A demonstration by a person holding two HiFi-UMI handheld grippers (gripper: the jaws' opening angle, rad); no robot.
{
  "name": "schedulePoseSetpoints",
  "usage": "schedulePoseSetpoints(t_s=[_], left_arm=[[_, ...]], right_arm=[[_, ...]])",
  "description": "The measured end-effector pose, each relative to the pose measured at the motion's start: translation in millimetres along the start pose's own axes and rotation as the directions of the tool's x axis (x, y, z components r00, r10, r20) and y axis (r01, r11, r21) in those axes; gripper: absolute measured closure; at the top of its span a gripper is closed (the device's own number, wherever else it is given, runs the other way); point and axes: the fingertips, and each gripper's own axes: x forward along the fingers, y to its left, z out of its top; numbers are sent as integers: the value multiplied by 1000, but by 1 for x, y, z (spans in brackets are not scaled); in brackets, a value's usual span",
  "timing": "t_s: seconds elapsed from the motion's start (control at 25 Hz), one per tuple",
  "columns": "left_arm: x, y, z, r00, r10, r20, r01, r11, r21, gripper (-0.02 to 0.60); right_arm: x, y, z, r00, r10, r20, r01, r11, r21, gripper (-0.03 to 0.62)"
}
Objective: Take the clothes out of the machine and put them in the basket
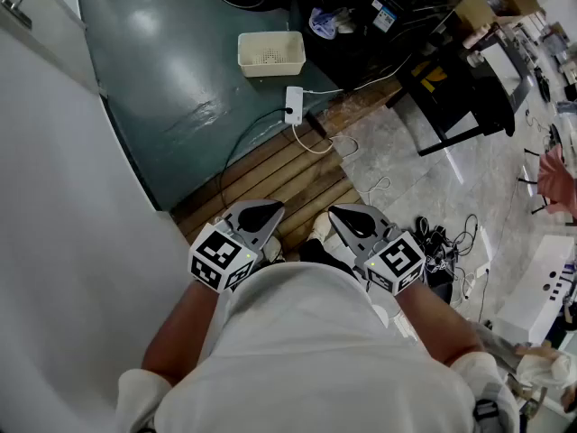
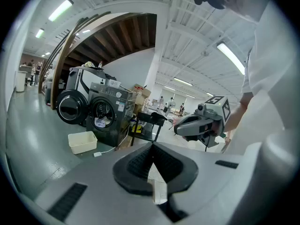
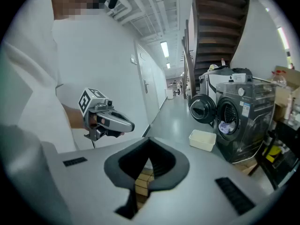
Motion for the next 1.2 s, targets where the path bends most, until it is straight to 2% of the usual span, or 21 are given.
schedulePoseSetpoints(t_s=[0.24, 0.4, 0.48, 0.52, 0.76, 0.84, 0.92, 1.2], left_arm=[[-5, -3, -6, 1000, -2, -2, 2, 1000, -7, 582], [-8, -1, -6, 1000, 6, 16, -6, 1000, 1, 581], [-8, -2, -6, 1000, -1, 17, 1, 1000, 23, 454], [-7, -2, -5, 1000, -2, 17, 2, 1000, 32, 451], [-11, 13, 4, 997, 37, 65, -39, 999, 34, 416], [-11, 20, 9, 996, 52, 74, -55, 998, 34, 377], [-9, 30, 13, 995, 71, 73, -74, 997, 34, 344], [10, 64, 20, 994, 96, 55, -96, 995, 7, 337]], right_arm=[[4, 11, -8, 999, 34, -35, -34, 999, 3, 592], [8, 13, -3, 1000, 26, -10, -26, 1000, 7, 591], [8, 17, 2, 999, 30, 14, -29, 1000, -6, 580], [9, 20, 2, 999, 34, 13, -33, 999, -14, 545], [15, 30, -5, 999, 34, -18, -34, 999, -20, 543], [17, 35, -7, 999, 42, -28, -42, 999, -22, 505], [19, 37, -10, 998, 48, -48, -49, 999, -20, 505], [31, 14, -14, 997, 43, -64, -43, 999, 11, 503]])
